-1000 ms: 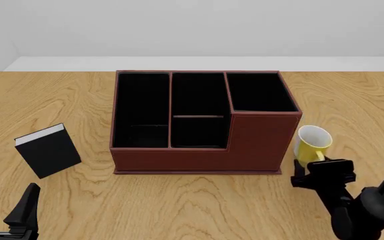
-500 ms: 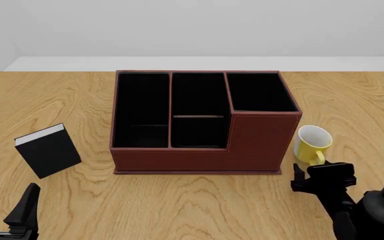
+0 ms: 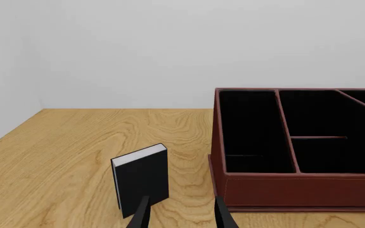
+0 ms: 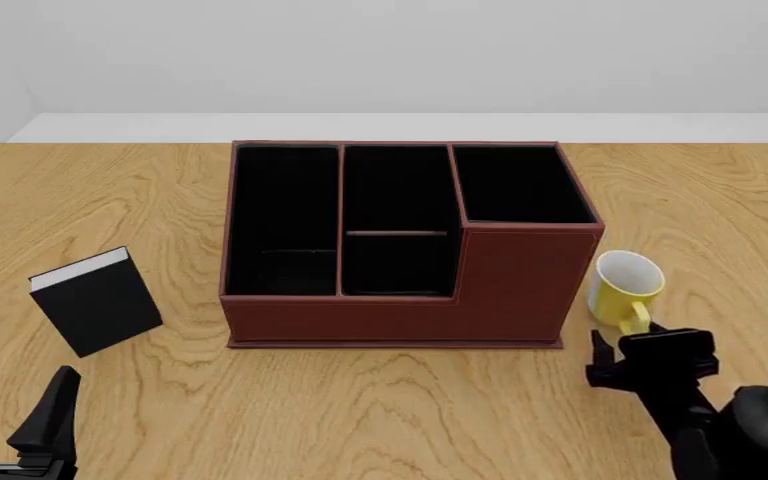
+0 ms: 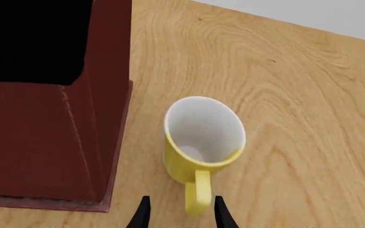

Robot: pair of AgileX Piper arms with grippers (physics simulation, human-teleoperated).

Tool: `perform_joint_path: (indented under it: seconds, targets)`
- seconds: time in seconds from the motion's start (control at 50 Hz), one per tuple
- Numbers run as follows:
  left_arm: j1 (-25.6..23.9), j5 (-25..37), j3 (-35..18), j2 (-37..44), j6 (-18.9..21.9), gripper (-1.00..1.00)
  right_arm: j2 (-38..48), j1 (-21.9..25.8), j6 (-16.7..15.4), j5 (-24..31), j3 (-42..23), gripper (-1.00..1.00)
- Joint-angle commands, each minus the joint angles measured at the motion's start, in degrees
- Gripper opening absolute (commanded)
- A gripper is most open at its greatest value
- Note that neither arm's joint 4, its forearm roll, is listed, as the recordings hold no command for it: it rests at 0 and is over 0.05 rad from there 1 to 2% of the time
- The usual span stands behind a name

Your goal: Pick up the yellow and white mug and place it to the right of the caddy.

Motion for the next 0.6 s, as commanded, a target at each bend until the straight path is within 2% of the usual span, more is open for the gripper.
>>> perform_joint_path:
  seconds: [0.02, 0.48, 0.6]
  targets:
    - [0.0, 0.0, 0.0, 0.0, 0.0, 1.0, -1.48, -0.48, -0.41, 0.0, 1.57, 1.0]
    - [0.0, 0.0, 0.0, 0.0, 0.0, 1.0, -8.11, -0.75, -1.2, 0.0, 7.53, 1.0]
    - [0.0, 0.0, 0.0, 0.0, 0.0, 1.0, -12.48, -0.55, -1.46, 0.0, 10.87, 1.0]
